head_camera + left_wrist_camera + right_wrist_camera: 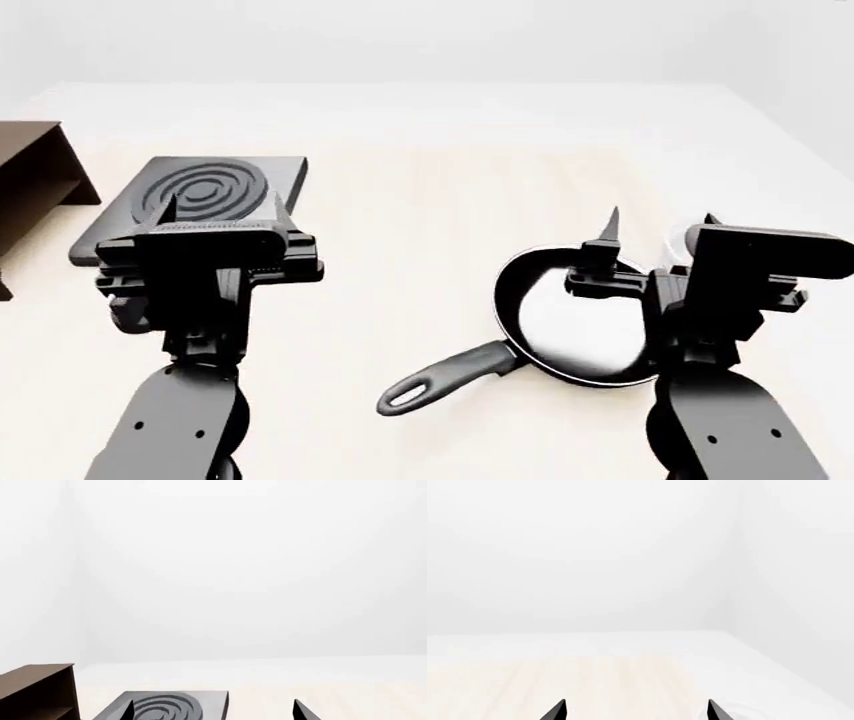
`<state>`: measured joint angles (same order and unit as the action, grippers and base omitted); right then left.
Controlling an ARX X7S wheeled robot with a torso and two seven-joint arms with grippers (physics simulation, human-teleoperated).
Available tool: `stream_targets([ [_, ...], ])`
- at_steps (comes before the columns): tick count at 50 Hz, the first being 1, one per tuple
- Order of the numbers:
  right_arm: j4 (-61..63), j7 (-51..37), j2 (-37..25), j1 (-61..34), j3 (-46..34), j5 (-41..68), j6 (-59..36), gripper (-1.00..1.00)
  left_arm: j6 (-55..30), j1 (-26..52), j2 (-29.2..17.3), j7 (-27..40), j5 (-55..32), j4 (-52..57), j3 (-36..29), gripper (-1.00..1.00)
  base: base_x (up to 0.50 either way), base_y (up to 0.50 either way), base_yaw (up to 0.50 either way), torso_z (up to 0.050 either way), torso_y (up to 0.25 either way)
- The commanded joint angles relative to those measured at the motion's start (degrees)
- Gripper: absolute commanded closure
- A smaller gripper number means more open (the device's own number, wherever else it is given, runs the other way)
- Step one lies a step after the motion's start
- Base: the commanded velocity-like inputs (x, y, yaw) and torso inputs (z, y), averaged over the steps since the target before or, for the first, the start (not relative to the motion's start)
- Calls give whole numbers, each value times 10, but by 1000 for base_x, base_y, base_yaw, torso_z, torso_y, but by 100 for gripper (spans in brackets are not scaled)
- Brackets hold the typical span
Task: Put the frying pan on top of the cabinet.
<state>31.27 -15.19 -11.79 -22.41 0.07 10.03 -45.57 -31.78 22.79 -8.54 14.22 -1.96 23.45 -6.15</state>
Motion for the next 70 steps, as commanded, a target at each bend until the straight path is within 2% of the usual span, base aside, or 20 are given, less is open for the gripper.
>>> stream_targets([
  [1, 3, -4, -5, -8, 0, 3, -7, -100, 8, 8, -5, 9, 3, -10, -6, -100, 500, 0, 0, 0, 0],
  [22, -2, -21, -7, -6, -5, -6, 7, -100, 13, 6, -15, 7, -9, -9, -14, -100, 448, 0, 0, 0, 1],
  [30, 1, -12, -11, -4, -2, 8, 4, -100, -58, 17, -30, -16, -26, 31, -26, -100, 0, 0, 0, 0, 0],
  [32, -3, -14, -11, -4, -5, 5, 7, -100, -96, 28, -36, -37, -50, 49, -20, -100, 0, 0, 0, 0, 0],
  [35, -1, -14, -13, -6, -1, 7, 5, -100, -226, 83, -73, -127, -135, 101, -21, -100, 0, 0, 0, 0, 0],
  [36, 1, -14, -13, -5, 1, 10, 4, -100, -258, 99, -79, -132, -144, 107, -23, -100, 0, 0, 0, 0, 0],
  [37, 2, -15, -13, -6, 2, 10, 4, -100, -289, 125, -108, -168, -158, 114, -51, -100, 0, 0, 0, 0, 0],
  [38, 2, -16, -13, -6, 2, 10, 4, -100, -324, 157, -111, -192, -180, 101, -50, -100, 0, 0, 0, 0, 10],
  [44, 0, -15, -15, -5, 5, 14, 7, -100, -326, 207, -118, -238, -198, 36, -65, -100, 0, 0, 0, 0, 0],
  [50, 0, -15, -16, -3, 2, 15, 10, -100, -380, 194, -131, -295, -273, 87, -42, -100, 0, 0, 0, 0, 0],
  [62, -7, -15, -18, -2, -6, 15, 16, -100, -491, 192, -142, -273, -311, 178, -51, -100, 0, 0, 0, 0, 0],
  [64, -7, -15, -19, -1, -8, 14, 18, -100, -545, 204, -137, -275, -333, 192, -43, -100, 0, 0, 0, 0, 0],
  [65, -10, -15, -19, -2, -9, 14, 19, -100, -581, 218, -136, -259, -380, 184, -36, -100, 0, 0, 0, 0, 0],
  [67, -11, -16, -19, -3, -10, 14, 20, -100, -582, 240, -164, -161, -518, 142, -43, -100, 0, 0, 0, 0, 0],
  [70, -12, -16, -20, -2, -12, 14, 21, -100, -578, 244, -163, -134, -558, 161, -27, -100, 0, 0, 0, 0, 0],
])
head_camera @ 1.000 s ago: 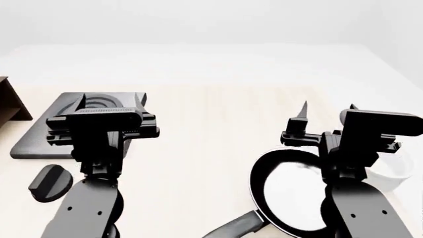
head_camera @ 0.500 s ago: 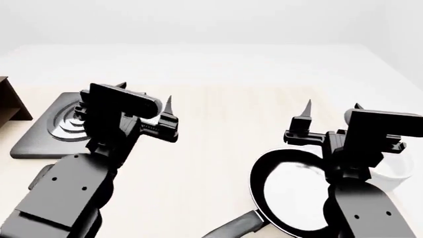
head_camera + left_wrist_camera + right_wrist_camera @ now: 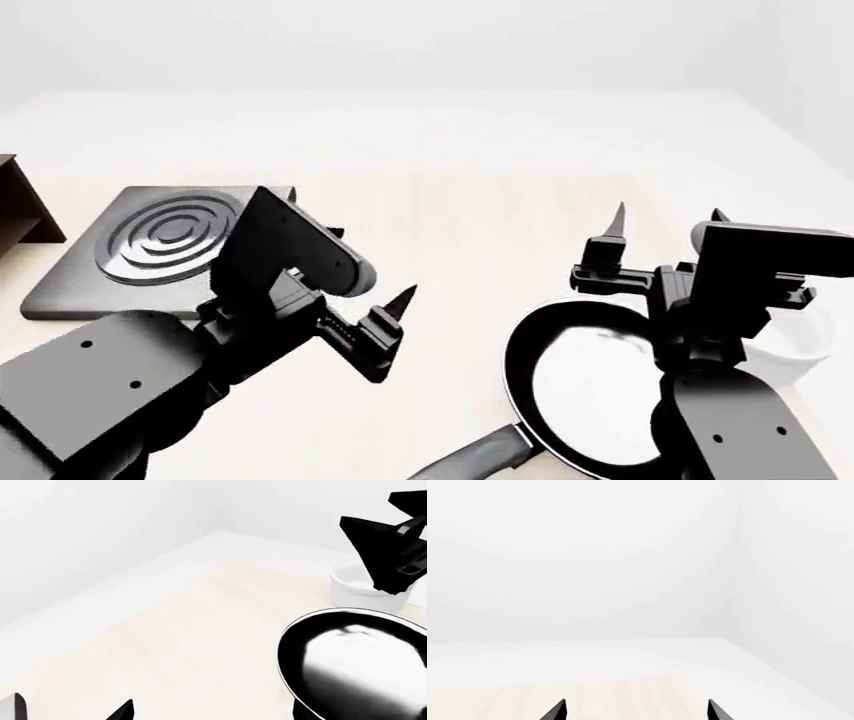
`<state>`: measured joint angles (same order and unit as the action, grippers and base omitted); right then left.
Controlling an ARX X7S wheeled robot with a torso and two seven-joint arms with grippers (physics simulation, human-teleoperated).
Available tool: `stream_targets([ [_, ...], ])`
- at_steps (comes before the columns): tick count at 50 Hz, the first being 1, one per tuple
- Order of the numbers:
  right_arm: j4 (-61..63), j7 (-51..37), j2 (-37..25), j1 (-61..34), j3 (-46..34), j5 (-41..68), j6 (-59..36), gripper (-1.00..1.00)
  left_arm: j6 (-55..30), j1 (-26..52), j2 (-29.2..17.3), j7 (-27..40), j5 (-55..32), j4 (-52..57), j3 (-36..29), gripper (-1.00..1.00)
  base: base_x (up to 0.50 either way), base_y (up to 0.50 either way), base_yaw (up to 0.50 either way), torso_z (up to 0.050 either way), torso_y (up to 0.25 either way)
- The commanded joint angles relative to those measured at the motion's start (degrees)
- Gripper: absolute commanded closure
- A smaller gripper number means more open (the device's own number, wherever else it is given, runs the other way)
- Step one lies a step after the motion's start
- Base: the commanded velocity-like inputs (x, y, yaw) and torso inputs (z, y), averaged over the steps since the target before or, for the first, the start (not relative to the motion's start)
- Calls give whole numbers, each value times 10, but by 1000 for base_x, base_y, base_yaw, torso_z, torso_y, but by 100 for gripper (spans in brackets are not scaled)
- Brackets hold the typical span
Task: Put the frying pan on top of the cabinet.
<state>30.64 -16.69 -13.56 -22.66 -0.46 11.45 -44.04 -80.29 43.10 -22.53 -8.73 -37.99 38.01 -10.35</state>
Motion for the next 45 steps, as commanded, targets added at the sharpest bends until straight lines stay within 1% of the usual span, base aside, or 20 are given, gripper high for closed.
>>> stream_targets([
  [1, -7, -1, -3, 0, -7, 0, 6, -100, -94, 44, -25, 108, -220, 14, 15, -100, 0, 0, 0, 0, 0],
  [4, -6, -2, -3, 0, -6, 1, 5, -100, -94, 48, -35, 156, -289, 1, 5, -100, 0, 0, 0, 0, 0],
  [5, -5, -3, -3, 0, -6, 1, 4, -100, -96, 52, -41, 203, -349, -16, -2, -100, 0, 0, 0, 0, 0],
  [7, -5, -4, -4, 0, -7, 0, 4, -100, -93, 55, -48, 252, -399, -20, -15, -100, 0, 0, 0, 0, 0],
  [9, -5, -4, -4, 0, -7, 1, 4, -100, -92, 63, -55, 333, -486, -49, -28, -100, 0, 0, 0, 0, 0],
  [10, -5, -4, -4, 0, -8, 1, 4, -100, -88, 65, -59, 354, -511, -49, -35, -100, 0, 0, 0, 0, 0],
  [11, -8, -4, -4, -1, -8, 1, 5, -100, -84, 63, -65, 400, -548, -49, -47, -100, 0, 0, 0, 0, 0],
  [13, -8, -5, -5, -1, -8, 1, 5, -100, -72, 64, -72, 442, -592, -50, -60, -100, 0, 0, 0, 0, 0],
  [15, -7, -6, -5, -1, -9, 2, 5, -100, -62, 65, -77, 467, -616, -51, -71, -100, 0, 0, 0, 0, 0],
  [16, -7, -6, -5, 0, -10, 2, 5, -100, -51, 59, -78, 498, -637, -49, -85, -100, 0, 0, 0, 0, 0],
  [17, -7, -6, -5, -1, -10, 2, 4, -100, -48, 57, -77, 508, -639, -50, -92, -100, 0, 0, 0, 0, 0],
  [24, -9, -8, -6, -1, -11, 4, 6, -100, -42, 45, -71, 512, -622, -50, -115, -100, 0, 0, 0, 0, 0],
  [25, -15, -7, -9, -1, -17, 1, 4, -100, -43, 27, -63, 470, -547, -22, -121, -100, 0, 0, 0, 0, 0],
  [26, -15, -7, -9, -1, -17, 1, 4, -100, -42, 24, -64, 459, -535, -19, -123, -100, 0, 0, 0, 0, 0],
  [38, -15, -9, -11, -2, -19, 4, 3, -100, -29, 29, -72, 463, -543, -19, -136, -100, 0, 0, 0, 0, 0],
  [45, -20, -10, -12, -3, -21, 4, 6, -100, -23, 31, -61, 482, -561, -13, -156, -100, 0, 0, 0, 0, 0],
])
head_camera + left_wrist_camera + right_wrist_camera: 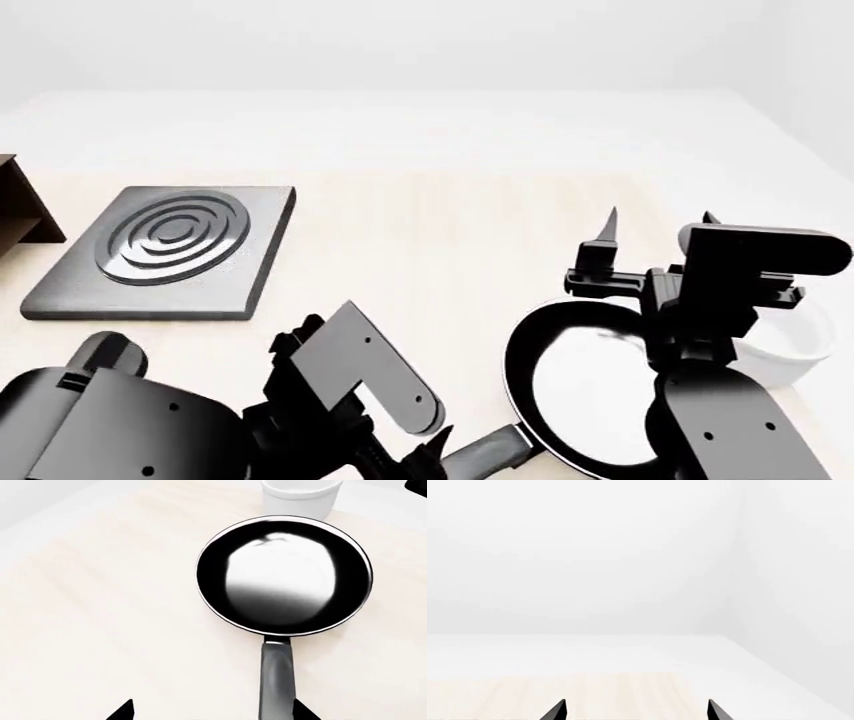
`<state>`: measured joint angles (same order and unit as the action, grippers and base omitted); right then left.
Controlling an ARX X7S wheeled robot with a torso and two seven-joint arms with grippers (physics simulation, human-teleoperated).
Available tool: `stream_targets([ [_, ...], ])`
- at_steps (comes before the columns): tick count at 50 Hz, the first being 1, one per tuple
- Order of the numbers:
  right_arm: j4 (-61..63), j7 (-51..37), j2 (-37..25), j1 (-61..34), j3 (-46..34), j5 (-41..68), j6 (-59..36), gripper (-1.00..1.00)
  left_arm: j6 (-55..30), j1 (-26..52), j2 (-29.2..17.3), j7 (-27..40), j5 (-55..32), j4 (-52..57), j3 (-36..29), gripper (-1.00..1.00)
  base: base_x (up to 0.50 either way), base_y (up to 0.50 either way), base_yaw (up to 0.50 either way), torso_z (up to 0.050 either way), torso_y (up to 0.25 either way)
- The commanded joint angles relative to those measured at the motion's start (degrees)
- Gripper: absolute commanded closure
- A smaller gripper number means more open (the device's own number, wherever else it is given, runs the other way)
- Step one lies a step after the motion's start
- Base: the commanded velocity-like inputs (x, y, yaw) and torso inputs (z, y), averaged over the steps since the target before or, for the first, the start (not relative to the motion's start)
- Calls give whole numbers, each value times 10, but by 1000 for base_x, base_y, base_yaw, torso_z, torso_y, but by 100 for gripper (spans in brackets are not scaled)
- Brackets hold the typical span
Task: Put the frying pan on top of the cabinet.
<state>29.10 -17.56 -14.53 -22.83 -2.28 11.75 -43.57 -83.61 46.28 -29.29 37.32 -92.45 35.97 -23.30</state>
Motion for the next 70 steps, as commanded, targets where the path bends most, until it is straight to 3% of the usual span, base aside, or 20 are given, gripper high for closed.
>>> stream_targets([
  [1, -4, -2, -2, -1, -3, 2, 1, -100, 10, -1, 9, 22, -15, 8, -30, -100, 0, 0, 0, 0, 0],
  [5, -5, -2, -3, -2, -3, 3, 2, -100, 13, -8, 23, 26, -15, 12, -47, -100, 0, 0, 0, 0, 0],
  [12, -4, -4, -4, -1, -3, 5, 2, -100, 18, -42, 47, -26, 70, 17, -92, -100, 0, 0, 0, 0, 0],
  [33, 1, -9, -8, -1, -5, 9, 1, -100, 86, -74, 44, -146, 250, -57, -196, -100, 0, 0, 0, 0, 0],
  [52, 3, -12, -11, -1, -6, 14, 1, -100, 129, -101, 40, -192, 318, -123, -262, -100, 0, 0, 0, 0, 0],
  [69, -2, -16, -12, -3, -10, 16, 3, -100, 140, -121, 46, -194, 334, -171, -281, -100, 0, 0, 0, 0, 0],
  [70, -2, -16, -12, -3, -11, 16, 3, -100, 141, -121, 45, -195, 334, -170, -282, 100, 0, 0, 0, 0, 0],
])
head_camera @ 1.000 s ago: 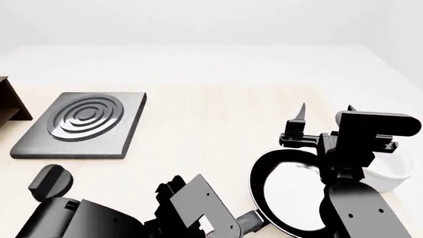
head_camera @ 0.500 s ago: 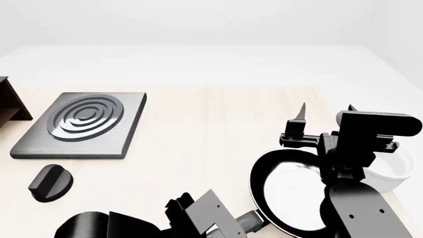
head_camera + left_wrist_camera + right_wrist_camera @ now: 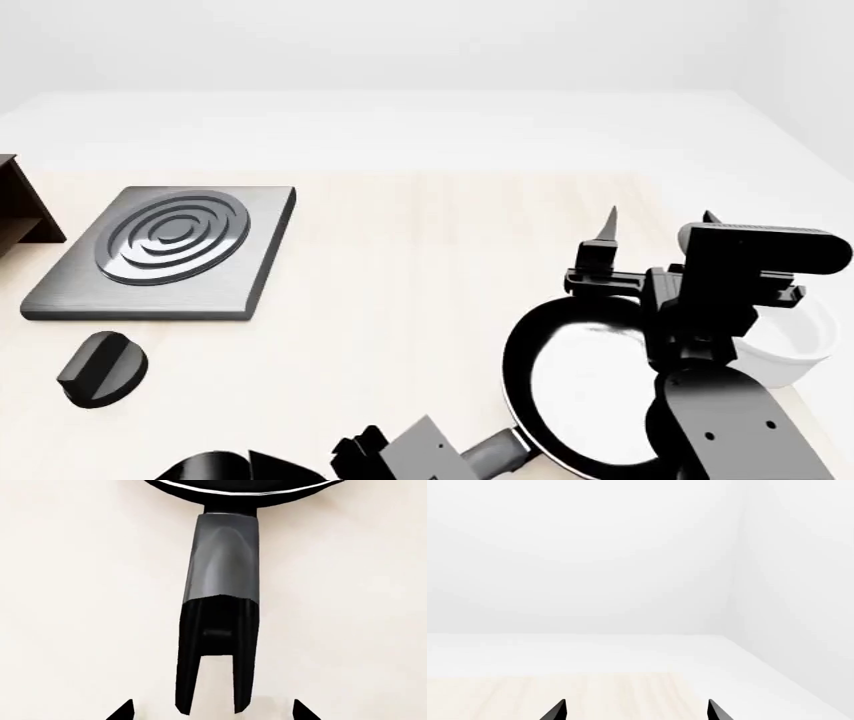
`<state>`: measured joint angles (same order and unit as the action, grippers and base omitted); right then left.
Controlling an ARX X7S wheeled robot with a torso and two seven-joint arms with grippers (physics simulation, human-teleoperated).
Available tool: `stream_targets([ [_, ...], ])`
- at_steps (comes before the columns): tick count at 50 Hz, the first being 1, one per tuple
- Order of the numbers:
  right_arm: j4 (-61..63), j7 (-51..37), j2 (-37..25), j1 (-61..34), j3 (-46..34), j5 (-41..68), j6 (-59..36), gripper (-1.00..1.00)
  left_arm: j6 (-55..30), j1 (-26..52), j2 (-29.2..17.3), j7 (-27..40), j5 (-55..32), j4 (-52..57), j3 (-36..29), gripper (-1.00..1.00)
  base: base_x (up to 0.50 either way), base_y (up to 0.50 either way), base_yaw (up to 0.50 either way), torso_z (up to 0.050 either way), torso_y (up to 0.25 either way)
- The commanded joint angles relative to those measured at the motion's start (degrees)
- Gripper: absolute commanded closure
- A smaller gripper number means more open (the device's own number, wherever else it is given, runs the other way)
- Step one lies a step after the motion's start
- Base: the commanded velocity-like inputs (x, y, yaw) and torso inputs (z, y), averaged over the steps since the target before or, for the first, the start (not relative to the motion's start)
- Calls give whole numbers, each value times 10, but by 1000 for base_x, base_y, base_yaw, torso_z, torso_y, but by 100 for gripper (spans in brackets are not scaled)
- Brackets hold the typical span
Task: Put the frying pan on top of the cabinet.
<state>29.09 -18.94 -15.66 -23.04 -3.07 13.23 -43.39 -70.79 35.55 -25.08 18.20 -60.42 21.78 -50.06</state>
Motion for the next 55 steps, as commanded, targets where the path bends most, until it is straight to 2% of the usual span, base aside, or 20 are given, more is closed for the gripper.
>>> stream_targets([
  [1, -2, -2, -1, -1, -4, 1, 2, -100, 15, -14, 2, -1, 15, -27, -13, 100, 0, 0, 0, 0, 0],
  [22, -1, -7, -4, 1, -5, 5, 3, -100, 51, -1, -18, -8, 47, 4, -23, 100, 0, 0, 0, 0, 0],
  [27, 2, -8, -5, 1, -1, 8, 1, -100, 26, 14, -36, 20, 1, 31, 24, 100, 0, 0, 0, 0, 0],
  [35, 1, -10, -6, 1, -1, 9, 1, -100, 19, 28, -110, 46, -87, 80, 120, 100, 0, 0, 0, 0, 0],
  [41, -1, -11, -7, 0, 0, 11, 2, -100, 37, 27, -158, 53, -125, 57, 183, 100, 0, 0, 0, 0, 0],
  [44, -3, -12, -7, 1, -6, 8, 5, -100, 40, 64, -180, 89, -188, 26, 250, 100, 0, 0, 0, 0, 4],
  [49, -5, -13, -8, -1, -6, 8, 4, -100, 24, 140, -191, 157, -242, -12, 295, 100, 0, 0, 0, 0, 2],
  [50, -6, -13, -8, -1, -6, 9, 5, -100, 17, 175, -189, 183, -254, -34, 304, 100, 0, 0, 0, 0, 0],
  [54, -6, -13, -8, -1, -7, 10, 5, -100, 5, 274, -169, 211, -229, -110, 301, 100, 0, 0, 0, 0, 3],
  [55, -6, -13, -9, -1, -7, 10, 4, -100, -6, 328, -153, 214, -211, -168, 290, 100, 0, 0, 0, 0, 0],
])
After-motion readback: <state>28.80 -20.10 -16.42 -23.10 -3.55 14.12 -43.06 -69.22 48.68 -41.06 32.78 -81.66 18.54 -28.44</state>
